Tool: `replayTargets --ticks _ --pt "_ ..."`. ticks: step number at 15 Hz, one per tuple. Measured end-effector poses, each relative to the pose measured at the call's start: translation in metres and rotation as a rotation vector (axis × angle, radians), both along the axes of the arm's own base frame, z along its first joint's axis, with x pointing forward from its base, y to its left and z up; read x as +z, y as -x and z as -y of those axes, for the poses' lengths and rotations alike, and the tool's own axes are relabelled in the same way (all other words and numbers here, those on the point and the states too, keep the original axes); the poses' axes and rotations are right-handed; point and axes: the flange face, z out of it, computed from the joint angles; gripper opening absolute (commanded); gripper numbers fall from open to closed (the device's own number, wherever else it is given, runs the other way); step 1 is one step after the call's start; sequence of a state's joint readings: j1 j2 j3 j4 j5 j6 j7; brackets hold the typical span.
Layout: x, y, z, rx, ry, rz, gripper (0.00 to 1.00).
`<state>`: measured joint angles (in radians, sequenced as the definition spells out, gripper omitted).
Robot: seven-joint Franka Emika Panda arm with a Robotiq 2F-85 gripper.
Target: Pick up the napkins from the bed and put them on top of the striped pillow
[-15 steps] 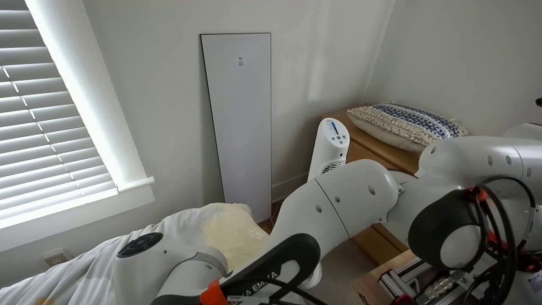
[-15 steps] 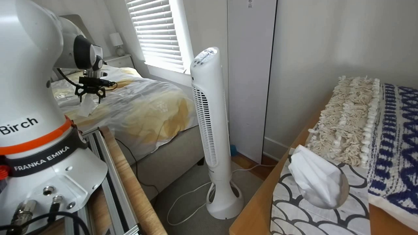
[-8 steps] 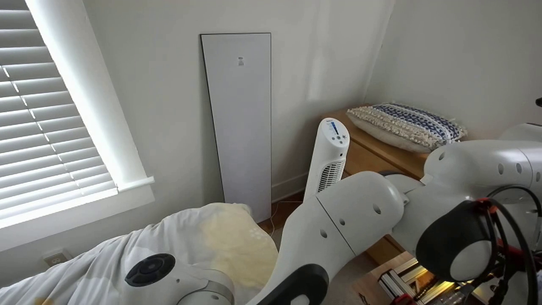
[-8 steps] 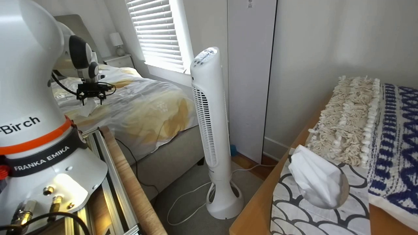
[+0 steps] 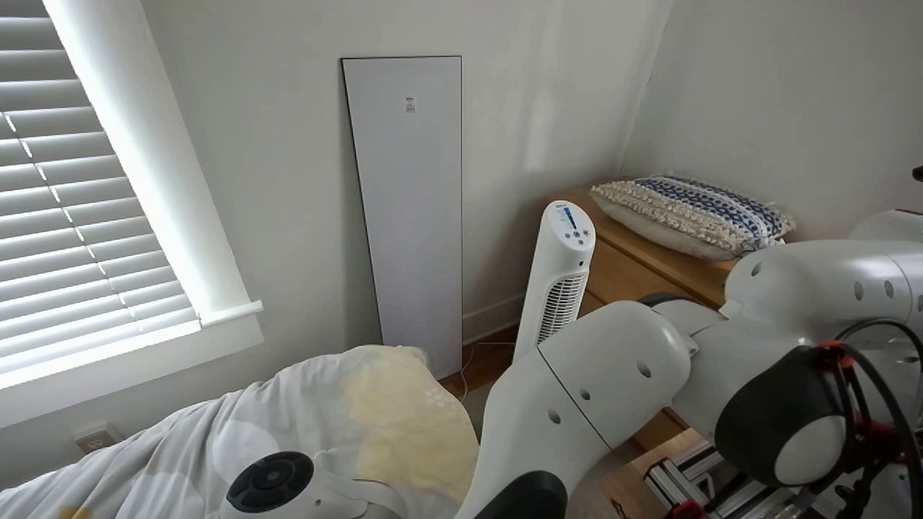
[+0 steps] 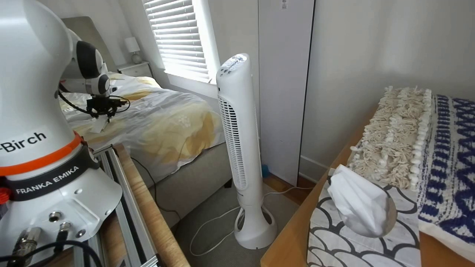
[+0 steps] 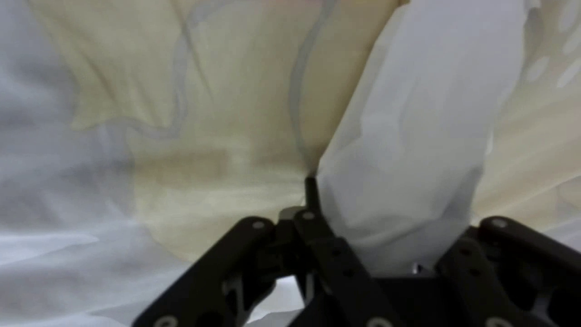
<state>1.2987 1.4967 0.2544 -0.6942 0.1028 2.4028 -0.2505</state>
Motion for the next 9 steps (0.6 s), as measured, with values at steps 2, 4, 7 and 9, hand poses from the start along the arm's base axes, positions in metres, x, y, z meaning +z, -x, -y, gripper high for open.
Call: replayTargets --ticks 2,4,7,9 --pt "0.003 -0.001 -0.001 0.001 -0.005 0.003 0.00" --pt "0.010 -0.006 -0.003 -0.006 -0.018 0.005 0.00" --pt "0.026 -0.031 -0.004 -0.044 -0.034 0.014 0.01" --pt "0.040 -0.058 -0.002 -0.095 -0.035 0.022 0.01"
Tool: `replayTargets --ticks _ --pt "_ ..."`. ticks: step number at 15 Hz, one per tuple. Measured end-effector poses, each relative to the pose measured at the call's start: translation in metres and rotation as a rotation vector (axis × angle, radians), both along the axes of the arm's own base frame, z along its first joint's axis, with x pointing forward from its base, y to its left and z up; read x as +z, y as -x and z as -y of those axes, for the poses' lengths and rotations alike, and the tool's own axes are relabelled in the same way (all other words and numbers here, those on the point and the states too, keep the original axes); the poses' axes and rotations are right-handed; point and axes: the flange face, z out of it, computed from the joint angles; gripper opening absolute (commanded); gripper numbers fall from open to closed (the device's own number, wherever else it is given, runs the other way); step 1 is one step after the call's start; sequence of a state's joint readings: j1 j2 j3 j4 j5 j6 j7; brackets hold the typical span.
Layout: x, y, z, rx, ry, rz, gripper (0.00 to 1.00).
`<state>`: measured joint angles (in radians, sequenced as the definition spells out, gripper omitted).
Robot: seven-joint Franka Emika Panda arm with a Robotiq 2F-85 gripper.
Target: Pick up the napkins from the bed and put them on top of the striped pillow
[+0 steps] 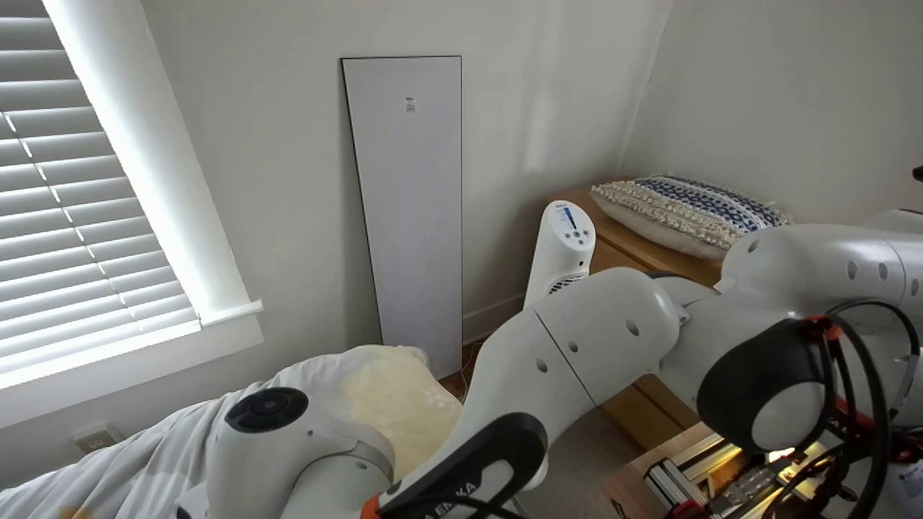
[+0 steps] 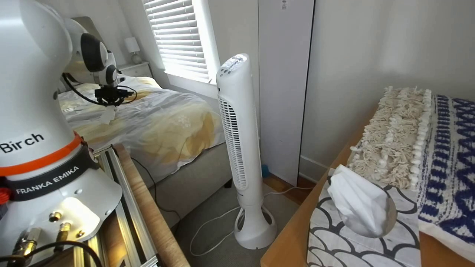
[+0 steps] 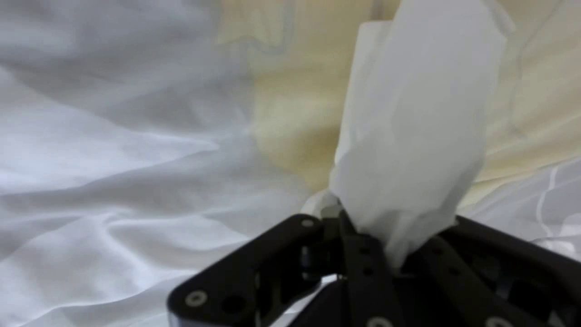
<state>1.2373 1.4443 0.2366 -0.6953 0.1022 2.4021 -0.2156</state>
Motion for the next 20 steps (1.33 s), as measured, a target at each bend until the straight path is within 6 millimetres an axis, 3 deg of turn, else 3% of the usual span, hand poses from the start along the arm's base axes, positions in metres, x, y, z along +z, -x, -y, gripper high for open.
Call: replayTargets --ticks 4,9,15,20 --pt "0.030 -0.053 0.014 -0.135 0.033 -0.001 0.01" --pt "0.067 -0.093 0.039 -0.330 0.098 -0.001 0.01" --pt "0.114 -0.113 0.076 -0.412 0.144 -0.015 0.01" --pt "0.151 -0.108 0.127 -0.329 0.280 -0.094 0.01"
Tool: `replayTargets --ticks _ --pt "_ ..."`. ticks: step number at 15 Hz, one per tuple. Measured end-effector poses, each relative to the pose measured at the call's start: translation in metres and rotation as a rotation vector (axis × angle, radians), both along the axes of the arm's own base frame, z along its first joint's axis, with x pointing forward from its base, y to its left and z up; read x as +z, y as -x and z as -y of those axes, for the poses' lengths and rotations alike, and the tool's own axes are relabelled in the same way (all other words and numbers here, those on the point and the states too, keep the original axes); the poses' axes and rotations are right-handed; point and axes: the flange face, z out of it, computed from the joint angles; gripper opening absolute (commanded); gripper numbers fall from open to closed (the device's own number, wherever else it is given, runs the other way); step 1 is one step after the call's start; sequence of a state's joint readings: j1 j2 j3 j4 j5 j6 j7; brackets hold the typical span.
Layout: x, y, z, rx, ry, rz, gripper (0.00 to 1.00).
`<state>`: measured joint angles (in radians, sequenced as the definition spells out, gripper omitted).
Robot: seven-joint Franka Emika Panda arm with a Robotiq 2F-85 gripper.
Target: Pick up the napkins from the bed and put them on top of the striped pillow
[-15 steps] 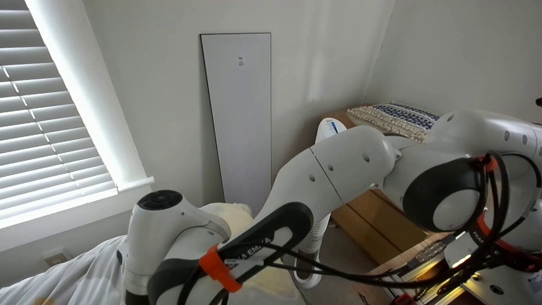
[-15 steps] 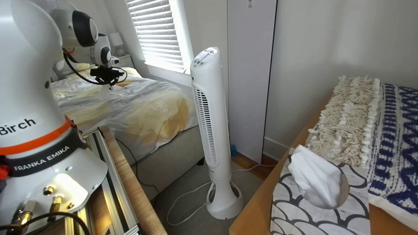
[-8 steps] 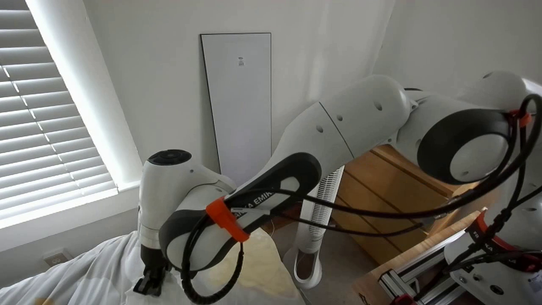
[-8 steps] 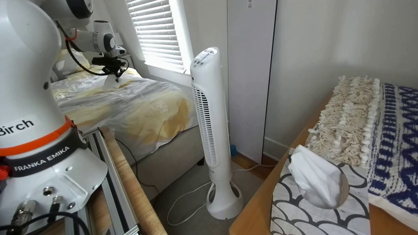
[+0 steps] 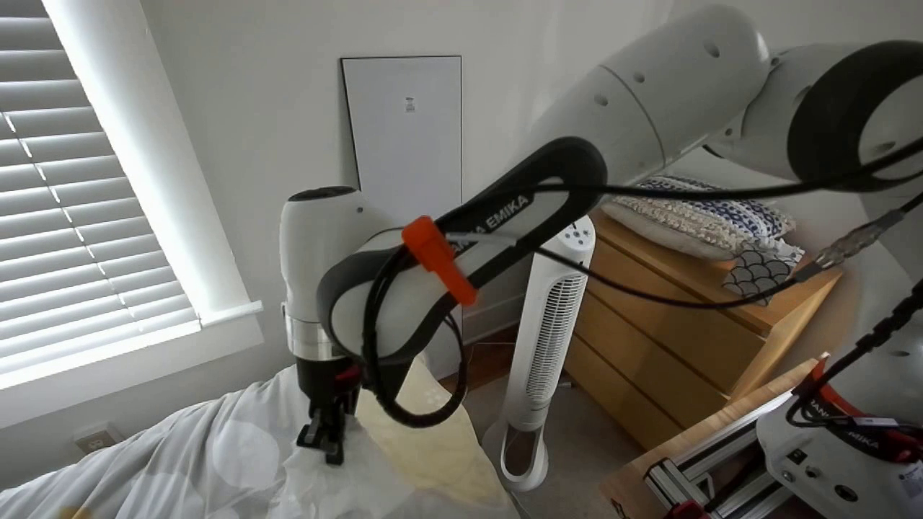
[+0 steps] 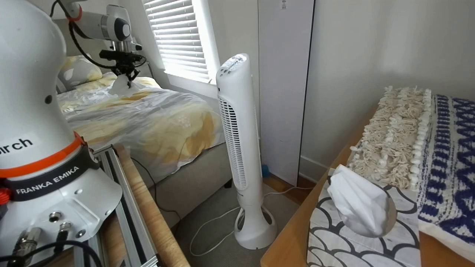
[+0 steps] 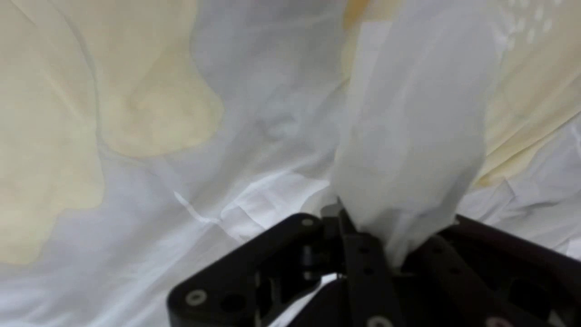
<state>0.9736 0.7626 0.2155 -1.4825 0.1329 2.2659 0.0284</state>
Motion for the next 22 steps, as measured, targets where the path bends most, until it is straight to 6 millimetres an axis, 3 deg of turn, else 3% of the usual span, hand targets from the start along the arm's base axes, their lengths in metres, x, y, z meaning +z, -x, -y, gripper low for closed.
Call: replayTargets --ticks 8,13,16,19,22 --pt "0.069 0.015 0.138 0.055 0.369 -0.139 0.01" --pt "0.115 0.027 0.220 -0.095 0.490 -0.007 0.01" --pt "0.135 0.046 0.264 -0.206 0.539 0.086 0.01" --pt "0.150 0.073 0.299 -0.306 0.578 0.172 0.03" --pt "0.156 0.085 0.312 -0.331 0.577 0.209 0.03"
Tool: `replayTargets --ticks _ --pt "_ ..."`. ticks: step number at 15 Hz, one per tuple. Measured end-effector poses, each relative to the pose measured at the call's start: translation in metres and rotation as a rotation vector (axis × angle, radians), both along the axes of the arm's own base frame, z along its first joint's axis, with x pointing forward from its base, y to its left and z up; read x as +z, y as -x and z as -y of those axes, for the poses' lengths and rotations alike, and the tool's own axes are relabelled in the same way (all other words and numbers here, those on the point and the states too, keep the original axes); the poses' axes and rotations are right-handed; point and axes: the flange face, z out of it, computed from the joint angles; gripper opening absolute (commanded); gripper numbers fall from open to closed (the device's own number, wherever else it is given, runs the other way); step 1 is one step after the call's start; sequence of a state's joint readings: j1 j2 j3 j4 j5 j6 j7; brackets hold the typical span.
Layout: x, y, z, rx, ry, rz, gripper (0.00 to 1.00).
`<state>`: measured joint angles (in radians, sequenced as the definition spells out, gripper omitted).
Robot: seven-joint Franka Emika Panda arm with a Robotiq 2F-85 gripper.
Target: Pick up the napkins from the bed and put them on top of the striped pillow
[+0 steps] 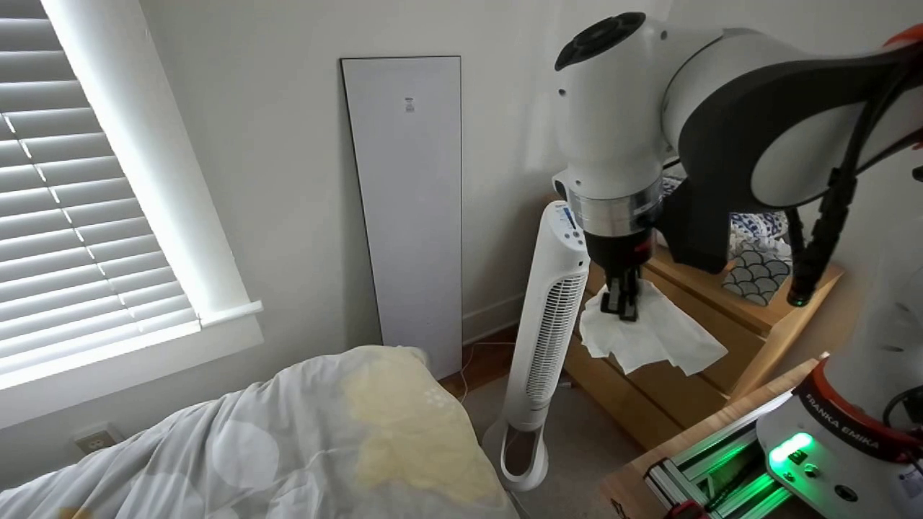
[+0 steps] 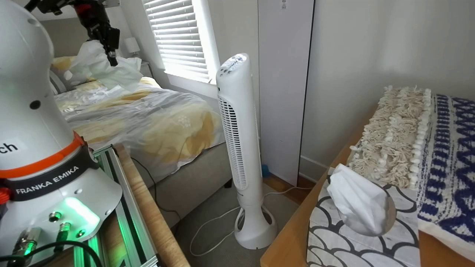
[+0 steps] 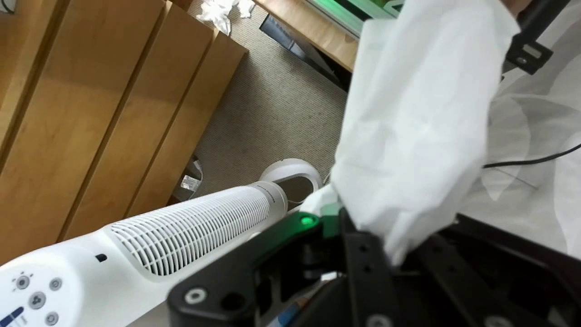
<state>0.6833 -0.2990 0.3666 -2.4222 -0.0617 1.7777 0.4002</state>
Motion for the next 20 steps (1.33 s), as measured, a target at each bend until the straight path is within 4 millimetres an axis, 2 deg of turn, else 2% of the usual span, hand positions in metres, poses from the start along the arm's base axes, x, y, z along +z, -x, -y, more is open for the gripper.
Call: replayTargets --ticks 8,9,11,13,16,20 --pt "0.000 -0.005 0.002 -0.020 0.001 0.003 0.01" --pt "0.001 -0.012 0.005 -0.040 -0.007 0.005 0.01" --pt "0.005 -0.038 0.018 -0.117 -0.035 0.014 0.01" --pt "0.007 -0.076 0.046 -0.227 -0.063 0.026 0.01" --pt "0.007 -0.133 0.108 -0.413 -0.105 0.041 0.01" --pt "0.005 -0.190 0.214 -0.658 -0.184 0.087 0.01"
